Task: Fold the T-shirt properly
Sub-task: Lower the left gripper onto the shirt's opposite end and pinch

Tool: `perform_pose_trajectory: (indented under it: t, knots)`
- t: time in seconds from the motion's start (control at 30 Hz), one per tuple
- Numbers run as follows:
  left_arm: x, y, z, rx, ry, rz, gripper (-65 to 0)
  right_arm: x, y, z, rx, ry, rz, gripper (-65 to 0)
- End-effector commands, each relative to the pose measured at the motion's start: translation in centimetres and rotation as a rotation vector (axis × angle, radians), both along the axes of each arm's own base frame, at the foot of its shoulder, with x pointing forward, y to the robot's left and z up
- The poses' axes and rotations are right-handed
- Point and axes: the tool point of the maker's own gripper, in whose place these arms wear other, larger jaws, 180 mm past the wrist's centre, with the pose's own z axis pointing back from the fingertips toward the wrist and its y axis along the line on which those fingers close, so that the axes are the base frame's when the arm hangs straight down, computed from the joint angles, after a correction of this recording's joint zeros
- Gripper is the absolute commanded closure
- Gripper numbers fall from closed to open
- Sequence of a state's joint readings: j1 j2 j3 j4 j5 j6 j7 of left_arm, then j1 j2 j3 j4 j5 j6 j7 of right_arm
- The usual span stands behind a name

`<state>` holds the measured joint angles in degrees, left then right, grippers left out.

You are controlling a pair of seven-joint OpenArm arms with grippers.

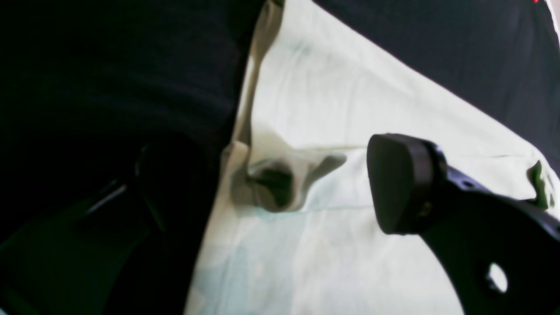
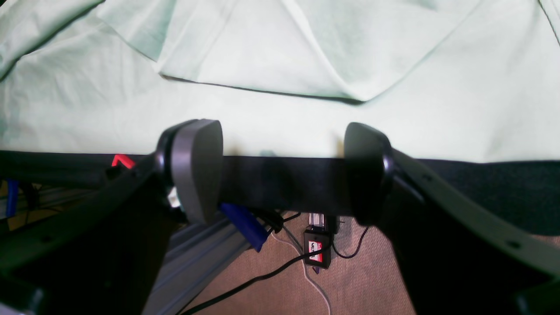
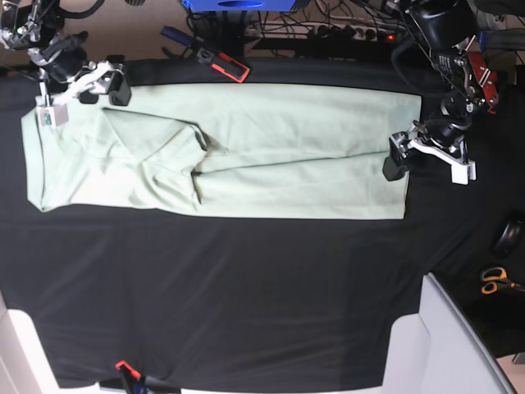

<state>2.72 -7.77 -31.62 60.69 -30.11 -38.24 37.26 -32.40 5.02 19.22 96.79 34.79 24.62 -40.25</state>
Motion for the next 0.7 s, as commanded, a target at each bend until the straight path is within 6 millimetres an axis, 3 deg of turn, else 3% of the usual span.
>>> perform_pose_trajectory:
  t: [0.0,0.07,0.23,0.3,0.67]
  knots:
    - [-2.9,-1.7,-2.7,-0.008,0.161,-0.066,-59.8,0.6,-0.1,0.7,0.006,-0.037,-0.001,-41.2]
    - [-2.9,-2.3,-2.9,-0.009,0.167,-0.089,-51.9,0.6,-0.1,0.7,0.007,-0.037,-0.002,-41.2]
    - [-3.2,-3.1,-3.2,-0.011,0.179,-0.119,-22.3,0.4,-0.1,0.5,0.009,-0.031,-0.004,-41.2]
    - [-3.2,-3.0,-3.2,-0.009,0.180,-0.119,-15.3,0.4,-0.1,0.5,0.010,-0.030,-0.004,-41.2]
    - [-3.2,-2.7,-3.0,-0.001,0.177,-0.117,-14.6,-0.2,-0.1,-0.2,0.016,-0.006,-0.011,-41.2]
